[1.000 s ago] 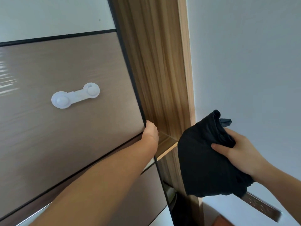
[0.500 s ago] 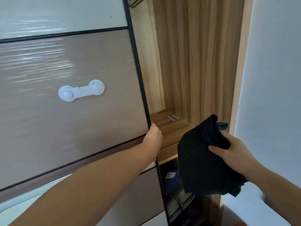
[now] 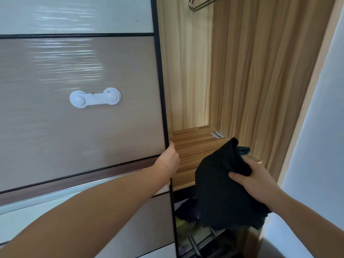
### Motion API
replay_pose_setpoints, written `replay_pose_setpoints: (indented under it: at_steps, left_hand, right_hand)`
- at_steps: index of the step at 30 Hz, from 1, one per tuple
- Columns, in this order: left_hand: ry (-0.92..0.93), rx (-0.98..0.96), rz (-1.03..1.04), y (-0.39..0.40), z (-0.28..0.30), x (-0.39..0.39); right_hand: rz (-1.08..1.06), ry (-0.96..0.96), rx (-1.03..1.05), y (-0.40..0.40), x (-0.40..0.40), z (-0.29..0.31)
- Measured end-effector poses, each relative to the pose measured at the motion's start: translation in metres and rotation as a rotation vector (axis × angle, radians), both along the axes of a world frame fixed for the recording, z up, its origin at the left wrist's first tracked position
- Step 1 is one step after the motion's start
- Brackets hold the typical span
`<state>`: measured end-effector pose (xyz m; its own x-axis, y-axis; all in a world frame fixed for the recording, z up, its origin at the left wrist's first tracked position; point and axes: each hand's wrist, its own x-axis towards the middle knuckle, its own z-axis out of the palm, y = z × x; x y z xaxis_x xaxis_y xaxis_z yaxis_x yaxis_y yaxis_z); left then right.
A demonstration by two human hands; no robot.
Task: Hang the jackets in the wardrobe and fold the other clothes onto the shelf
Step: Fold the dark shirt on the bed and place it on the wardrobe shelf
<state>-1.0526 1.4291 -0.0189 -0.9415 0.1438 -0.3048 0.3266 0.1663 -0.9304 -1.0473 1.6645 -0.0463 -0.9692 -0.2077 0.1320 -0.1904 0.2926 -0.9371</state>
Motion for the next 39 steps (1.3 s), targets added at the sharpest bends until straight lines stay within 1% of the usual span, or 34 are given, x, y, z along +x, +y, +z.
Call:
replay_pose_setpoints:
  at_steps: [8,12,17,23,28,32,34,36,37,38,39]
  left_hand:
    - [-0.027,0.054,0.113,-0.039,0.000,0.025]
    - [-0.044,0.089,0.180,-0.067,0.001,0.048]
    - [-0.038,0.151,0.257,-0.104,0.002,0.078]
    - [-0.029,0.138,0.316,-0.136,0.005,0.107]
    - [-0.028,0.166,0.369,-0.161,0.004,0.124]
    - [0.017,0.140,0.345,-0.183,0.001,0.137]
    - [0.037,0.157,0.383,-0.189,-0.002,0.145]
    - [0.066,0.279,0.429,-0.186,0.000,0.150]
    - [0.107,0.397,0.416,-0.181,0.001,0.151]
    - [0.187,0.581,0.404,-0.175,0.001,0.151]
    - [0.301,0.860,0.418,-0.170,0.002,0.149]
  right_hand:
    - [0.064,-0.042,-0.066,-0.037,0.006,-0.006]
    - [0.094,-0.092,-0.104,-0.057,0.010,-0.012]
    - [0.136,-0.122,-0.103,-0.086,0.019,-0.018]
    - [0.192,-0.113,-0.085,-0.113,0.032,-0.018]
    - [0.217,-0.102,-0.083,-0.135,0.042,-0.019]
    - [0.244,-0.076,-0.084,-0.153,0.053,-0.018]
    - [0.263,-0.071,-0.063,-0.159,0.059,-0.018]
    - [0.291,-0.053,-0.027,-0.163,0.064,-0.012]
    - [0.301,-0.045,-0.017,-0.164,0.066,-0.005]
    - [0.314,-0.034,-0.019,-0.165,0.066,0.002]
    - [0.328,-0.021,-0.021,-0.165,0.067,0.013]
